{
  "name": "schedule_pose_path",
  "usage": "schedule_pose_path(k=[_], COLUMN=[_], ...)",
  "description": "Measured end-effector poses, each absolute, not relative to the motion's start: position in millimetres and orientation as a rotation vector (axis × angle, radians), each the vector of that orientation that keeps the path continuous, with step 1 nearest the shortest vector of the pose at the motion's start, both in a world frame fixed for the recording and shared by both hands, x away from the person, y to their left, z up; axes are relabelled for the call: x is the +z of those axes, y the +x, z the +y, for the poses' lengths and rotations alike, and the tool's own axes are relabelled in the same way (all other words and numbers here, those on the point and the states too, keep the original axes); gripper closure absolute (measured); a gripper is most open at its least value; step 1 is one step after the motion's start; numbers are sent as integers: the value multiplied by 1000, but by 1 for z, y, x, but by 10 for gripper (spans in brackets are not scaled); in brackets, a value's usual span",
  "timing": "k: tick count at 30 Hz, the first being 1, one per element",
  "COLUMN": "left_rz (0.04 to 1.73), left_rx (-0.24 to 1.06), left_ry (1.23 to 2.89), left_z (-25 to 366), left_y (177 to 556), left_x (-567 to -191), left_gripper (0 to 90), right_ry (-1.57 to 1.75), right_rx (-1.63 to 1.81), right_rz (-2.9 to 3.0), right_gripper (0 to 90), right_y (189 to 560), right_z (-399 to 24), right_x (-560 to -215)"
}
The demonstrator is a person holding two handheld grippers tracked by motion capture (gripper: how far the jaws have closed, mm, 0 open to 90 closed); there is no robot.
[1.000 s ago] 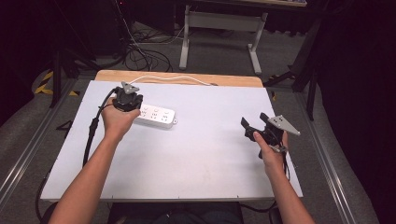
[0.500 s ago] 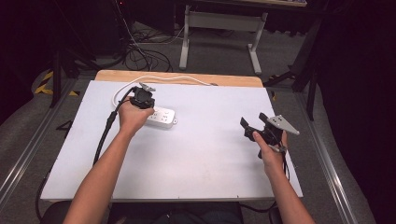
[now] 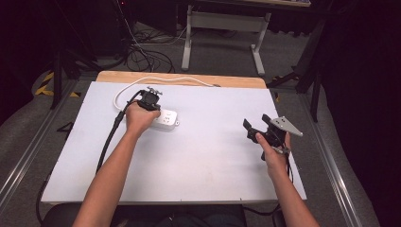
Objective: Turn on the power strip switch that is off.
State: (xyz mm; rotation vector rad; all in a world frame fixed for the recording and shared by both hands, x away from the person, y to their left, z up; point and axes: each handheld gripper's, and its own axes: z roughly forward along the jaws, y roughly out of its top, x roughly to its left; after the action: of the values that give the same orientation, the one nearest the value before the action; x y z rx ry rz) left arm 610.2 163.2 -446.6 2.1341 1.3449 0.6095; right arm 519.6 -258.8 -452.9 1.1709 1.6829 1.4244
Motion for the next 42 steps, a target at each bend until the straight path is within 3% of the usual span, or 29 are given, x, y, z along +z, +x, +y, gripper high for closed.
schedule_pose_path(k=[28, 42], left_rz=[1330, 1342], left_rx=[680, 620], left_ry=[2176, 2145], left_z=[154, 159], left_y=[608, 609], left_x=[-453, -452], left_gripper=[900, 900], right_ry=[1191, 1201], right_rx=[1399, 1389], right_rz=[1678, 1678], right_gripper=[143, 142], right_y=[520, 520], right_z=[-257, -259], right_x=[-451, -451])
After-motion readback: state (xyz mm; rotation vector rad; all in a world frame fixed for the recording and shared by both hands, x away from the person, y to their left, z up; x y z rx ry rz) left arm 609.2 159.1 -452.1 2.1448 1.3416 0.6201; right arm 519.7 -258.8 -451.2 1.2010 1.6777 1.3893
